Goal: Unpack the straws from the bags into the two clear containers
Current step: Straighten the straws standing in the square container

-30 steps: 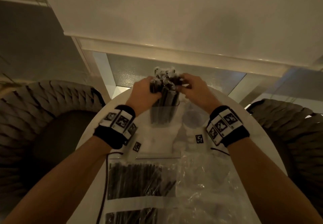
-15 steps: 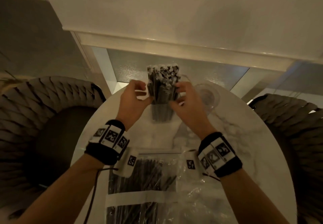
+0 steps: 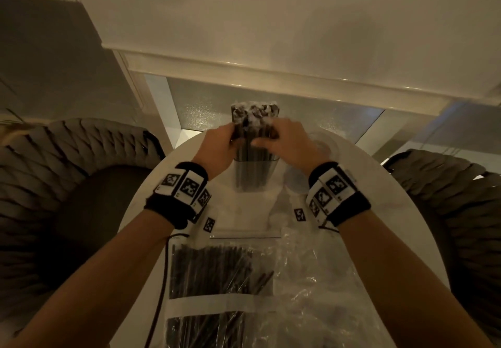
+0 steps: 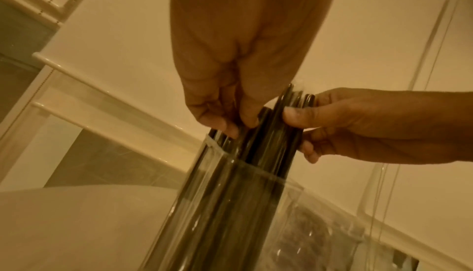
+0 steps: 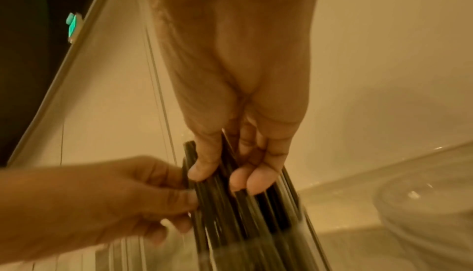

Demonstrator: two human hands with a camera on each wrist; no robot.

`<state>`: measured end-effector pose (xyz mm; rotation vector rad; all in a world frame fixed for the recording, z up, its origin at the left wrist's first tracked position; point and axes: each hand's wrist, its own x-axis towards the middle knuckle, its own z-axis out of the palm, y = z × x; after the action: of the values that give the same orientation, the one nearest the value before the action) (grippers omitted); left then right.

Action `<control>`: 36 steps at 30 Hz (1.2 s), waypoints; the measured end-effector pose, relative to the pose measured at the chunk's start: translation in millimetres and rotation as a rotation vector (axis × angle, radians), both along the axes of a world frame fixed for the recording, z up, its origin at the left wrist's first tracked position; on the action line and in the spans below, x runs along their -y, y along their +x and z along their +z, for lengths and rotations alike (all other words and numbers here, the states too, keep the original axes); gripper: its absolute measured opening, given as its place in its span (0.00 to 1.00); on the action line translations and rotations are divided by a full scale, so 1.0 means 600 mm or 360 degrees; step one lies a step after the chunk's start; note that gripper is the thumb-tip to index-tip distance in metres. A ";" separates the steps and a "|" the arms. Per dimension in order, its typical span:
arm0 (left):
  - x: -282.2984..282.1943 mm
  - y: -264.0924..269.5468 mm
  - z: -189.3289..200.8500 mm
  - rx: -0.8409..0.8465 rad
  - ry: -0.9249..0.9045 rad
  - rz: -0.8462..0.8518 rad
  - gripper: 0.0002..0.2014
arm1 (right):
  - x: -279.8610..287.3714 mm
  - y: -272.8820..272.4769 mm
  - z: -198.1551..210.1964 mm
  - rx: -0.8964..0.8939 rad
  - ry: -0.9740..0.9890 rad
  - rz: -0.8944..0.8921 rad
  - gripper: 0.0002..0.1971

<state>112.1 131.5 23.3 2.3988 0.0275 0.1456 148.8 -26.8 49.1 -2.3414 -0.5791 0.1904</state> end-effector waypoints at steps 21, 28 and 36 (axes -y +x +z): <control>0.012 -0.017 0.011 0.0174 -0.0019 0.0089 0.13 | 0.024 0.005 -0.020 -0.0019 0.0176 -0.0462 0.10; 0.005 -0.003 0.015 0.0024 0.0048 -0.0035 0.10 | -0.019 -0.072 -0.057 0.0292 0.0498 -0.0567 0.16; -0.008 -0.008 0.023 -0.0033 0.0122 -0.0007 0.07 | 0.013 -0.022 -0.025 0.0183 0.0312 -0.0676 0.07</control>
<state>107.5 136.2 36.9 2.4770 0.0271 0.1215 135.7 -34.4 34.0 -2.2321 -0.1354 -0.1893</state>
